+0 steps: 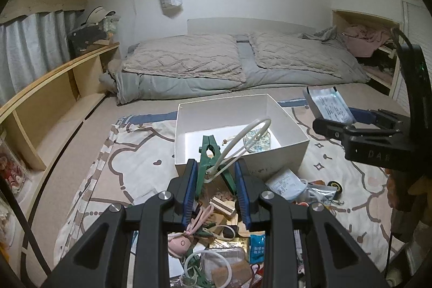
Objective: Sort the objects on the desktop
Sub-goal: 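Lift the clothespin with the left tool while the right tool carries the packet over the box, then open the left tool to drop the clothespin while the right tool releases the packet into the box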
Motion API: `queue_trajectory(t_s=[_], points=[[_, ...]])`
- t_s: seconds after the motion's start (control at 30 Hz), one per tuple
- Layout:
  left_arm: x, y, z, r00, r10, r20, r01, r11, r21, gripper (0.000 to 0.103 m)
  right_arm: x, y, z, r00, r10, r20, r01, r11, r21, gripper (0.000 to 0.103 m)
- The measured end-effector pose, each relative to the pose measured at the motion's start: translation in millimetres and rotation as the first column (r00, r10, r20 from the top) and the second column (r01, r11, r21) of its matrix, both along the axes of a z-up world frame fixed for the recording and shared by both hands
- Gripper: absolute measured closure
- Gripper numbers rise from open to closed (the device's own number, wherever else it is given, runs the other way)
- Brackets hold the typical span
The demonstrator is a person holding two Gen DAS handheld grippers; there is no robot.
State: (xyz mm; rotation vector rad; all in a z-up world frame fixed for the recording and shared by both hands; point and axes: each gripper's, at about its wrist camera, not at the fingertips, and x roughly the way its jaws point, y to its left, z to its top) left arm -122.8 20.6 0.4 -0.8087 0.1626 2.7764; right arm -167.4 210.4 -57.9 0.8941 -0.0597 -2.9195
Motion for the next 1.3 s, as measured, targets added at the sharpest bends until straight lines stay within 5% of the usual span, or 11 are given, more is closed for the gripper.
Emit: queue_trajectory(t_s=[0.7, 0.97, 1.3], points=[[-90.9, 18.6, -2.1, 0.995, 0.069, -0.069, -0.071, 0.997, -0.027, 0.075, -84.5, 5.1, -30.3, 0.996, -0.073, 0.051, 0.077, 0.992, -0.096, 0.024], [-146.6, 38.2, -16.2, 0.999, 0.047, -0.026, -0.045, 0.998, 0.053, 0.075, -118.5, 13.0, -41.9, 0.993, -0.074, 0.087, 0.079, 0.995, -0.060, 0.024], [-207.3, 24.8, -52.4, 0.991, 0.117, 0.065, -0.123, 0.988, 0.093, 0.075, -152.0, 17.9, -40.3, 0.991, -0.069, 0.117, 0.072, 0.997, -0.020, 0.024]])
